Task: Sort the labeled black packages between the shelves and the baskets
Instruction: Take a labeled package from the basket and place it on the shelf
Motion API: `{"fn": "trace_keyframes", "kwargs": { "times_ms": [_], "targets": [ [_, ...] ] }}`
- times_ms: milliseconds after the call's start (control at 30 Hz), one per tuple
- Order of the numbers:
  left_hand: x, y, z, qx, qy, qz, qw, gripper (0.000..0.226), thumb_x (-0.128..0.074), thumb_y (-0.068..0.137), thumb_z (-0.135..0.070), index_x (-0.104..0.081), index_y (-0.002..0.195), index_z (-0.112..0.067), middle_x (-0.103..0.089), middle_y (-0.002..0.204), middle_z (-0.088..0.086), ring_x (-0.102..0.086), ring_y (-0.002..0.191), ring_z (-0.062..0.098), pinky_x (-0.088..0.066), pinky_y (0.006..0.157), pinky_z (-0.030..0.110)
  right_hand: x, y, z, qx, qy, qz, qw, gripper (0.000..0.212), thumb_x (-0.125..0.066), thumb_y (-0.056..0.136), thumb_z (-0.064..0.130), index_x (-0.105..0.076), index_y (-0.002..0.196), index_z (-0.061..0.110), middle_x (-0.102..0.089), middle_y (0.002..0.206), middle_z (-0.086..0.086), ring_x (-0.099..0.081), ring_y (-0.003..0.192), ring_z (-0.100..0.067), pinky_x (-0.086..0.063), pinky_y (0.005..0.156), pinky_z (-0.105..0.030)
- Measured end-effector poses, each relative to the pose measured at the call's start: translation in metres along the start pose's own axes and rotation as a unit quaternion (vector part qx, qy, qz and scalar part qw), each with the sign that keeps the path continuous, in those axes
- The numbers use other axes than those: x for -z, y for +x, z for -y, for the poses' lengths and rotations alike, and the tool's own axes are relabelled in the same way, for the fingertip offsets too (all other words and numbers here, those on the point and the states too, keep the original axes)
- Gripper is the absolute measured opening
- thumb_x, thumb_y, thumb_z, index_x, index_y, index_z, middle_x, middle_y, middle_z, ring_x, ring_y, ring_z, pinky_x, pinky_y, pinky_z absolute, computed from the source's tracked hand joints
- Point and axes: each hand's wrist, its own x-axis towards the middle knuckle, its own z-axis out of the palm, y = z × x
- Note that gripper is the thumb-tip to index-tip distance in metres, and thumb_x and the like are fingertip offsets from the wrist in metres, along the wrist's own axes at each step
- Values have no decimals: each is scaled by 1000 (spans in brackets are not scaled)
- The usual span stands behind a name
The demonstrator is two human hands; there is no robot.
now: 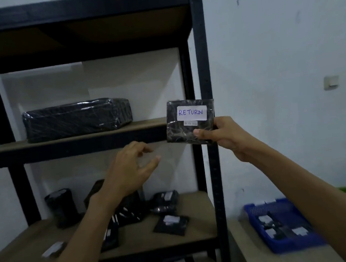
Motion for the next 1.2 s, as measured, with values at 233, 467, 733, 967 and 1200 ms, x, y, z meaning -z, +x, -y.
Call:
{"fn": "trace_keyframes", "kwargs": {
  "times_ms": [233,467,733,967,1200],
  "targets": [
    [-12,-90,-73,82,-78,124,986,17,-68,83,-42,-66,87,-26,-66,80,-10,-62,75,5,-55,71,34,36,-125,-30,-99,25,9,995,16,-68,83,21,-69,99,20,-72,87,-4,-61,68,-11,-43,61,-25],
    [-27,-203,-142,126,-205,152,959,9,-68,85,-30,-69,90,-24,-68,82,-11,-65,79,4,-54,70,23,31,-260,-56,-171,89,-11,981,30,-70,71,26,-69,98,15,-74,83,-1,-60,65,-11,-44,55,-23],
    [-40,-286,-194,155,-305,142,929,9,-68,86,-27,-71,86,-18,-69,79,-9,-65,76,8,-51,68,15,43,-372,-75,-237,109,-67,963,27,-68,70,24,-70,92,7,-65,70,-7,-54,60,-14,-38,48,-21],
    [-97,-302,-237,200,-347,179,899,9,-67,86,-28,-71,87,-20,-69,80,-11,-66,78,10,-54,69,21,89,-410,-110,-286,113,-104,946,19,-67,73,21,-71,88,10,-63,70,-7,-52,57,-13,-35,49,-21],
    [-203,-265,-286,219,-328,214,894,9,-67,87,-25,-71,86,-17,-70,80,-5,-65,76,11,-55,69,24,192,-401,-184,-301,93,-117,942,14,-64,83,15,-68,91,3,-59,72,-9,-51,53,-10,-34,45,-17]
  ]
}}
